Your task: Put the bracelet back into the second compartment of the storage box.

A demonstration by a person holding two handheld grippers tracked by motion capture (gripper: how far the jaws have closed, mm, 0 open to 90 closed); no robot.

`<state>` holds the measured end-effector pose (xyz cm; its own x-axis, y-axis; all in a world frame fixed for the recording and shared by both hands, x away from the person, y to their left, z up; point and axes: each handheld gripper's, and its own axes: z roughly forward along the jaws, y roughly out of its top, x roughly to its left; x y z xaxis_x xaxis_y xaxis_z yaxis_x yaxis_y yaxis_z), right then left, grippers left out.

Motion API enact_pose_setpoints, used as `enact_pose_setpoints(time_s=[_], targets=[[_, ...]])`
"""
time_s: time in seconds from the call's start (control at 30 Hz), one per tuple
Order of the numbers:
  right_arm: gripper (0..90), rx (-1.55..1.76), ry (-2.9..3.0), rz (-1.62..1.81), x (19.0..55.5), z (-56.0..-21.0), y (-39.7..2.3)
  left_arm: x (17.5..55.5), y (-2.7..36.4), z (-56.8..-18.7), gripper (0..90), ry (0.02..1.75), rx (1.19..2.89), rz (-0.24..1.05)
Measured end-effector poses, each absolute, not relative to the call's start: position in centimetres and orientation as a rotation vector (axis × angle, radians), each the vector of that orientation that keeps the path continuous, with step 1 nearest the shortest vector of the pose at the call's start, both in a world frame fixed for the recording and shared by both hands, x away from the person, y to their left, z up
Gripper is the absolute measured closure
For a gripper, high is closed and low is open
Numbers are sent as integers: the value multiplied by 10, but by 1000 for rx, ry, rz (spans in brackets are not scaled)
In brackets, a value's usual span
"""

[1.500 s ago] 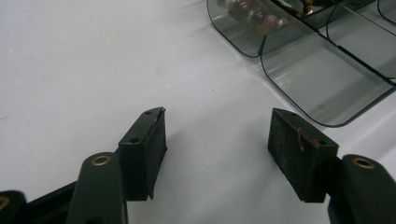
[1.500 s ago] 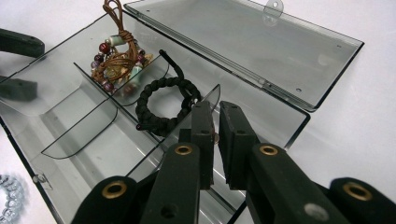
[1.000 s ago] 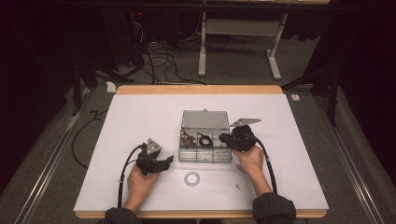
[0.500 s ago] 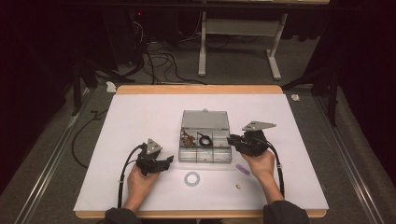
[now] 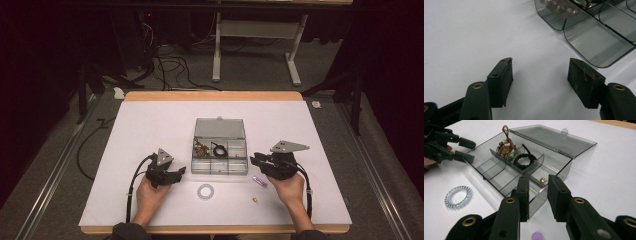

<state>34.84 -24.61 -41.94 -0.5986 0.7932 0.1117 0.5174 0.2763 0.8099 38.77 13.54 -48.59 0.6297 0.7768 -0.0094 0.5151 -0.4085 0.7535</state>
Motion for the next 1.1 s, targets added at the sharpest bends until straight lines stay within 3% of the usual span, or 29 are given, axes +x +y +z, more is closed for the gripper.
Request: enact_pose_setpoints(time_s=[1.1], targets=[[700, 1156, 2331, 1138, 278, -450, -250, 388, 135, -486, 370, 1007, 2101, 446]])
